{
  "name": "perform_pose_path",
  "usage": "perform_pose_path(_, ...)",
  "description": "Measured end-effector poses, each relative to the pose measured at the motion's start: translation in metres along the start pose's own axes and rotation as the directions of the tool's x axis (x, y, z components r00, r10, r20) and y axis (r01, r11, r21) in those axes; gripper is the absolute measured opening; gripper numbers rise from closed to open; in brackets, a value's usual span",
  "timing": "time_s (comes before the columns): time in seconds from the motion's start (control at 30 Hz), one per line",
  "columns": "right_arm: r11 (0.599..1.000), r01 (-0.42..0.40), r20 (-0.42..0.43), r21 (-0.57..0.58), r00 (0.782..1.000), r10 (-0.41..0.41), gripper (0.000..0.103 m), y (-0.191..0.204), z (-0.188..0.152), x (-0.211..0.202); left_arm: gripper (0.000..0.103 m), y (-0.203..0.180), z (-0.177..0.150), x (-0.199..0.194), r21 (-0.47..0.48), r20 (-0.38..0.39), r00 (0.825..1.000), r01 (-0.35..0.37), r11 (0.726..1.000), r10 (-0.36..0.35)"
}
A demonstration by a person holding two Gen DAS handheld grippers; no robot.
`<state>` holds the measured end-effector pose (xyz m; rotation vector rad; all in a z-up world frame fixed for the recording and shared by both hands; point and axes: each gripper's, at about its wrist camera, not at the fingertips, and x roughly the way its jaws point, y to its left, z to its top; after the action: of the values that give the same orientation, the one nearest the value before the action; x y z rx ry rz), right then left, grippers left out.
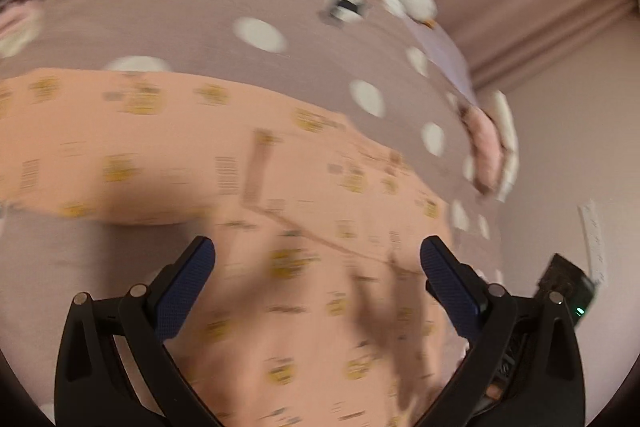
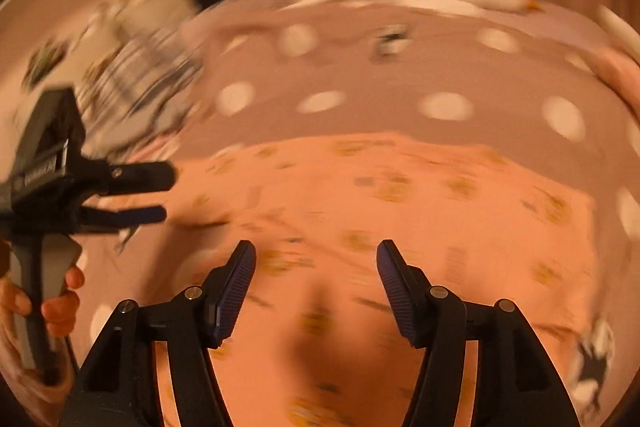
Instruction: Fold small clothes
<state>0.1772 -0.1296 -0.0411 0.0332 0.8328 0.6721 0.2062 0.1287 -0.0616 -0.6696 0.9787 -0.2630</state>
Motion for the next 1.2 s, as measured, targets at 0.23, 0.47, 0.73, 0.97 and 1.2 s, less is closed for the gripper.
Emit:
perform_pose_path(0.23, 0.962, 0.02, 0.05, 0.274, 0.998, -0.035, 0.051, -0.084, -0.014, -0.014, 0.093, -0.04, 0.011, 0.07, 0.085, -0.065, 0.997, 0.039, 0.996, -0.034)
perform_pose_path(0.47, 0.91, 0.134, -0.077, 0.393, 0.991, -0.113, 0.035, -0.124, -0.037, 0.016, 0.071, -0.002, 0.006, 0.109, 0.057, -0.099, 0.992, -0.075, 0.996, 0.081)
perform_pose_path(0.73, 0.905, 0.085, -0.023, 0.416, 0.996, -0.083, 0.039, -0.104, -0.03, 0.005, 0.093, 0.035, 0.008, 0.019, -0.01, 0.04, 0.998, -0.04, 0.999, 0.04)
perform_pose_path(0.97, 0.935, 0.021, 0.029, 0.354, 0.999, -0.033, 0.043, -0.075, -0.037, -0.014, 0.094, 0.152, -0.002, -0.088, -0.271, 0.22, 0.964, -0.089, 0.958, 0.152)
perform_pose_path(1.2, 0.95, -0.011, 0.019, 0.313, 1.0, 0.005, 0.044, -0.054, -0.048, -0.019, 0.094, 0.245, -0.018, -0.155, -0.5, 0.322, 0.92, -0.033, 0.865, 0.222)
